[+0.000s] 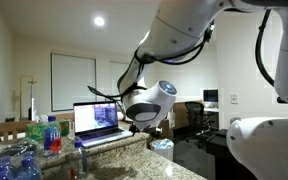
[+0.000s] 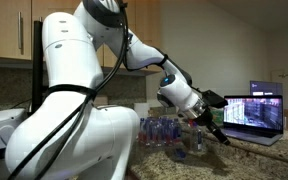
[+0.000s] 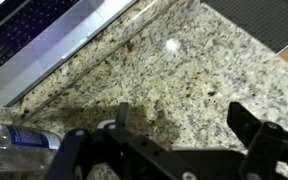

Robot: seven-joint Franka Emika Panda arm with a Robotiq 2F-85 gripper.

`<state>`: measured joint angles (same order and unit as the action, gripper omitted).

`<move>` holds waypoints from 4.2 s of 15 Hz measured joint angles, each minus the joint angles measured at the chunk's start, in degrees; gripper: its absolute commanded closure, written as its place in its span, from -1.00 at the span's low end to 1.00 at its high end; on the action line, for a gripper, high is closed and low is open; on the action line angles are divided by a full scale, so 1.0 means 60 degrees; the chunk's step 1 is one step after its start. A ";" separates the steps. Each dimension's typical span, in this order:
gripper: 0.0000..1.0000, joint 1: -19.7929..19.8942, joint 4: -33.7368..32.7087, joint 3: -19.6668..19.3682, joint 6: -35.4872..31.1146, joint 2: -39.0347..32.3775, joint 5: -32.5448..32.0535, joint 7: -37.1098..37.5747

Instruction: Put the water bottles upright

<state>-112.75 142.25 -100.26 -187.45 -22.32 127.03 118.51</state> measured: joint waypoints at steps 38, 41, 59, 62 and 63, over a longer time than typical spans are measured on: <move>-1.00 0.0145 0.0018 0.0974 -0.1745 0.3764 -0.4763 -0.5800; -1.00 0.0004 -0.0095 0.1024 -0.1718 0.4177 -0.4864 -0.7158; -1.00 -0.6241 -0.3157 -0.3677 -0.1722 0.9025 -0.4551 -1.3468; -1.00 -0.6242 -0.3502 -0.3575 -0.1723 0.9338 -0.3932 -1.4174; -1.00 -0.6242 -0.3585 -0.3546 -0.1726 0.9336 -0.3750 -1.4328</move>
<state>-150.21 120.74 -121.54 -197.80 33.69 104.53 32.54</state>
